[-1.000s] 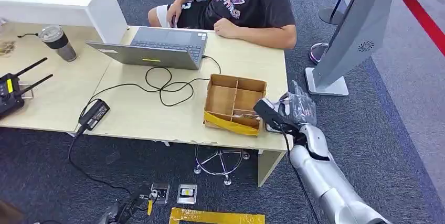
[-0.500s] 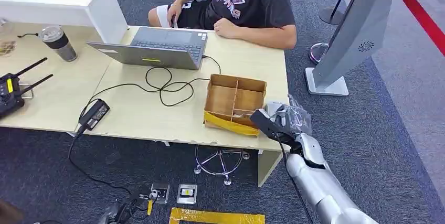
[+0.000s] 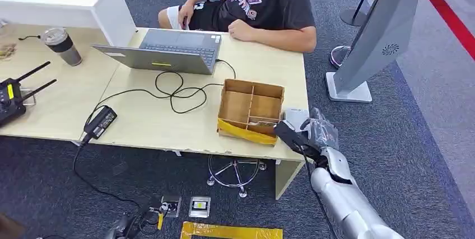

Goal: Pass the card to the sensor for recognition and then transmit it.

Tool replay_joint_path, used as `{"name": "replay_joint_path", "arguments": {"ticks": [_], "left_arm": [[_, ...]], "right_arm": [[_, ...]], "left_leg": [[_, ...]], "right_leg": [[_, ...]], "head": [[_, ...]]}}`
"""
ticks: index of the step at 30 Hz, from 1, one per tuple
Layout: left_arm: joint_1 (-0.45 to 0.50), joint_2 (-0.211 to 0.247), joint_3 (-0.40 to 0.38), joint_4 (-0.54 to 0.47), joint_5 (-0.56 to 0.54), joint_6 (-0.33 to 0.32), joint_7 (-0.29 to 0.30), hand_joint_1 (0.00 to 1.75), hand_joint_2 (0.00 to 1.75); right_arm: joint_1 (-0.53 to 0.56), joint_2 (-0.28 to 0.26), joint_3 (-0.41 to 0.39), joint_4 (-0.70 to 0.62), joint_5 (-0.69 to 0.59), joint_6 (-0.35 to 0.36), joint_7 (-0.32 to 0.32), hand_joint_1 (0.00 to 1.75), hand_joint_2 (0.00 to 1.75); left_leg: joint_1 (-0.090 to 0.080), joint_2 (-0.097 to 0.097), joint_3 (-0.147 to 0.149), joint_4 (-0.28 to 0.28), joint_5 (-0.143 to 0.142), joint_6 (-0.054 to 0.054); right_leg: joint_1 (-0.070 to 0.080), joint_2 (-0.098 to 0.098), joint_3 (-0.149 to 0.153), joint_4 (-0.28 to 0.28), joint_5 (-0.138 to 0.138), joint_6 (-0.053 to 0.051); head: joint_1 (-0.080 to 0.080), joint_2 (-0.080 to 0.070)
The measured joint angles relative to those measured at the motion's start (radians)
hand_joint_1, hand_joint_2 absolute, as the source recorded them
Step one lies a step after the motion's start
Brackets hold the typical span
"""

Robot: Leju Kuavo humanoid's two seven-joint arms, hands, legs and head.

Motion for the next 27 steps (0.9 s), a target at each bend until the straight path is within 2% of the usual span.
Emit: {"name": "replay_joint_path", "arguments": {"ticks": [17, 27], "left_arm": [[-0.004, 0.0, 0.0, 0.0, -0.006, -0.001, 0.0, 0.0, 1.75], [-0.01, 0.0, 0.0, 0.0, -0.008, -0.003, 0.0, 0.0, 1.75]], "right_arm": [[0.0, -0.02, -0.018, 0.006, -0.012, 0.001, 0.001, 1.75, 1.75], [-0.016, -0.026, -0.035, 0.006, -0.014, -0.034, -0.026, 1.75, 1.75]], "left_leg": [[0.0, 0.0, 0.001, 0.0, 0.0, 0.0], [0.0, 0.0, 0.001, 0.0, 0.0, 0.0]], "right_leg": [[0.0, 0.0, 0.001, 0.0, 0.0, 0.0], [0.0, 0.0, 0.001, 0.0, 0.0, 0.0]], "head": [[0.0, 0.0], [0.0, 0.0]]}}
